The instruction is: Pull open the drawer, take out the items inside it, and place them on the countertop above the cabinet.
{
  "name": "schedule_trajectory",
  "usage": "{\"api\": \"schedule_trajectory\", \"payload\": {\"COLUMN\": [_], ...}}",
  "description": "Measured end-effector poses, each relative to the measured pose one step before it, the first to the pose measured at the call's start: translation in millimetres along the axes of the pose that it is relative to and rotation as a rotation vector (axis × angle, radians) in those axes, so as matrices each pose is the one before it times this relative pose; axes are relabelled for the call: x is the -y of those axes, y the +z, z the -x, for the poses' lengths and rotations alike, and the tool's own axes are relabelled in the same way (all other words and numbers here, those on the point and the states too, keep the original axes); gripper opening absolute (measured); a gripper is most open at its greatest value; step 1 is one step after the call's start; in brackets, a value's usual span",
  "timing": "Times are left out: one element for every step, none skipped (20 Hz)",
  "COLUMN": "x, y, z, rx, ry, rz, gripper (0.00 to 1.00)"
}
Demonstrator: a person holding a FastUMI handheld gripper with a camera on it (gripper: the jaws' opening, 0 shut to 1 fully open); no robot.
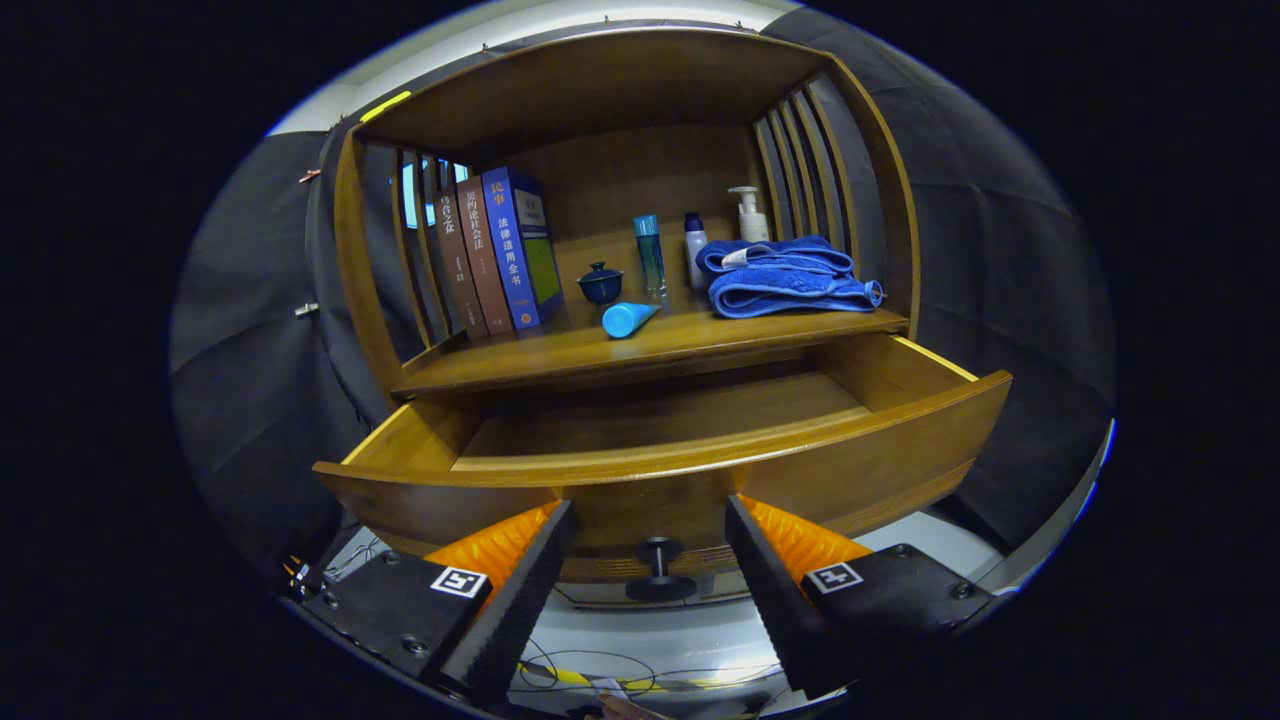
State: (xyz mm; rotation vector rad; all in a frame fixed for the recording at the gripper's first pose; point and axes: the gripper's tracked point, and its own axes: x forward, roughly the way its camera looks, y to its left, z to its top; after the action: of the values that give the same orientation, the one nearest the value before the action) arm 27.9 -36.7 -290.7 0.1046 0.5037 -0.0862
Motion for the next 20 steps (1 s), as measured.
{"api": "schedule_trajectory", "payload": {"x": [-0.52, -0.04, -1.3, 0.81, 0.08, 0.42, -0.14, -0.51, -0.29, 0.13, -0.32, -0.52, 0.04, 0.18, -0.29, 0.45, -0.09, -0.68, 0.0, 0.01], "y": [1.69, 1.74, 3.11, 2.26, 2.82, 2.39, 2.92, 1.68, 1.99, 2.38, 1.87, 1.59, 1.75, 1.68, 0.94, 1.09, 1.32, 0.96, 0.42, 1.02], "z": [-2.85, -6.91, -7.8, -7.68, -6.85, -6.52, -6.61, -6.47, -5.37, -6.15, -5.47, -4.97, -5.39, -3.88, -4.54, -3.36, -2.93, -3.31, -2.14, -2.43], "rx": [0.00571, -0.00043, 0.0035, -0.00097, 0.00162, 0.00041, 0.00082, 0.00128, 0.00229, 0.004, 0.00137, 0.00136, -0.00017, -0.00052, -0.00022, -0.00222, 0.00024, -0.0007, 0.00178, 0.00255], "ry": [-0.00095, -0.00001, 0.00049, 0.00019, -0.00009, -0.00029, -0.00045, -0.00051, -0.00036, -0.00033, -0.00012, 0.00023, 0.00021, -0.00023, -0.00048, -0.0004, -0.00014, -0.00019, -0.00065, -0.00054], "rz": [0.00368, 0.00106, -0.00086, 0.00094, 0.00214, 0.00052, -0.00091, -0.00111, -0.00227, -0.00347, -0.00247, -0.00132, 0.00129, 0.0022, 0.00166, -0.00008, -0.00092, -0.00148, -0.00038, 0.00152], "gripper": [1.0, 1.0, 1.0, 1.0, 1.0, 1.0, 1.0, 1.0, 1.0, 1.0, 1.0, 1.0, 1.0, 1.0, 1.0, 1.0, 1.0, 1.0, 1.0, 1.0]}}
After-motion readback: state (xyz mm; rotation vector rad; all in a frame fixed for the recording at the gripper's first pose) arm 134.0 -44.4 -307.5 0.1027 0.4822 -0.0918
